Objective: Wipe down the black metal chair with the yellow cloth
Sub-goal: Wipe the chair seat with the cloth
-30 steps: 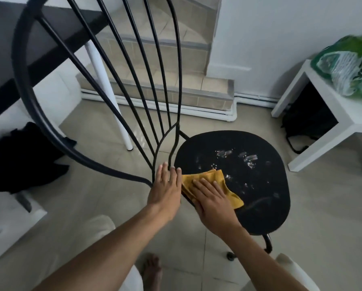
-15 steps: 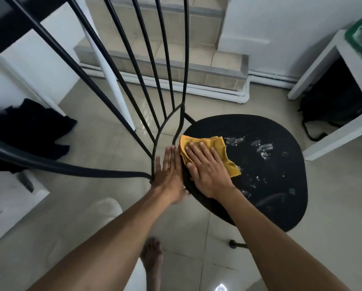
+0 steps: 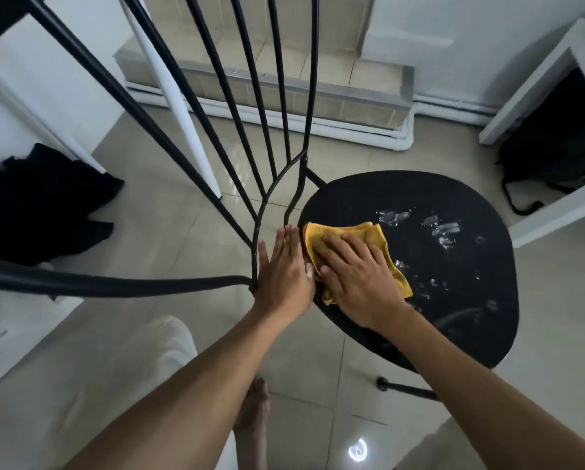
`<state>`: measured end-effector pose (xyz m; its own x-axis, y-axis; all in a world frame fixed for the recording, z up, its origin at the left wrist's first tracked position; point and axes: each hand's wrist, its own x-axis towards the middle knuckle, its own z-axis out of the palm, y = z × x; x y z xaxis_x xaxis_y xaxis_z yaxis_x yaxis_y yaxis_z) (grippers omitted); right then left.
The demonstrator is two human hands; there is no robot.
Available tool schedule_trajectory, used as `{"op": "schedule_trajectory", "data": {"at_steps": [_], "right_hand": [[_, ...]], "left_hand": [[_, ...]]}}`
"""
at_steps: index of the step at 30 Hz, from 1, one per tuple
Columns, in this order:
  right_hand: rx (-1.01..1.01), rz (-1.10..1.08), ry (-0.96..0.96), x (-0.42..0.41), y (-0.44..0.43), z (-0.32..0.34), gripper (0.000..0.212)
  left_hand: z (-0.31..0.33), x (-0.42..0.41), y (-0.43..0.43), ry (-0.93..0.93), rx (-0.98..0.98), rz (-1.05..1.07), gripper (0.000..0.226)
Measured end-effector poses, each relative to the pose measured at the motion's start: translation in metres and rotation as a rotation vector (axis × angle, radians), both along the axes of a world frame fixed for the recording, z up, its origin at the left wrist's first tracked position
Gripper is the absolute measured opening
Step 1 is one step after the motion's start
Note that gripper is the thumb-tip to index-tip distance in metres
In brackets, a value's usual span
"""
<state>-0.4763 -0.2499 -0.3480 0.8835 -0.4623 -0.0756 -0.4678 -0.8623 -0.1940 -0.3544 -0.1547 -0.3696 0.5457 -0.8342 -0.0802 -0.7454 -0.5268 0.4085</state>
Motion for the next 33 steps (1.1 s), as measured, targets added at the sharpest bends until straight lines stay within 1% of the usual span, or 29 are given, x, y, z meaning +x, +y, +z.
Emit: {"op": "schedule_trajectory", "data": {"at_steps": [2,6,8,10,12,14,16,19,20,22,25,27,30,33], "right_hand": [[-0.041,0.063,0.016,0.008,-0.014,-0.002,0.051],[-0.046,0.098,0.042,0.036,-0.041,-0.019,0.055],[-0.046,0.059,0.042,0.048,-0.056,-0.024,0.056],[-0.026,-0.039,0.026,0.059,-0.071,-0.024,0.057],[-0.015,-0.142,0.016,0.068,-0.077,-0.024,0.056],[-0.014,-0.177,0.01,0.07,-0.07,-0.024,0.056],[-0.01,-0.129,-0.002,0.059,-0.053,-0.022,0.056],[-0.002,-0.016,0.016,0.028,-0.02,-0.02,0.056],[-0.002,0.01,0.034,0.016,-0.009,-0.019,0.056],[-0.009,0.057,0.075,-0.007,0.008,-0.017,0.057],[0.006,0.115,0.113,-0.036,0.018,-0.014,0.055],[0.02,0.138,0.114,-0.045,0.019,-0.013,0.055],[-0.005,0.12,0.113,-0.034,0.017,-0.015,0.055],[-0.032,0.03,0.087,-0.004,0.009,-0.019,0.056]], "left_hand": [[-0.007,-0.001,0.001,-0.032,-0.038,-0.003,0.064],[-0.008,0.0,-0.001,-0.018,-0.067,0.025,0.059],[-0.007,0.0,-0.001,-0.048,-0.015,0.02,0.06],[-0.007,-0.001,0.0,-0.058,0.039,0.01,0.061],[-0.007,0.0,0.0,-0.052,0.05,0.017,0.06],[-0.006,0.001,-0.001,-0.03,0.028,0.035,0.057],[-0.004,0.001,-0.004,0.038,-0.018,0.067,0.056],[0.002,0.004,-0.008,0.223,-0.049,0.12,0.065],[0.003,0.005,-0.008,0.247,-0.045,0.124,0.069],[0.004,0.005,-0.007,0.259,-0.022,0.124,0.071],[0.006,0.004,-0.006,0.287,0.012,0.12,0.063],[0.007,0.004,-0.005,0.292,0.026,0.112,0.062],[0.006,0.002,-0.005,0.272,0.022,0.11,0.067],[0.001,0.0,-0.004,0.267,-0.014,0.107,0.074]]}}
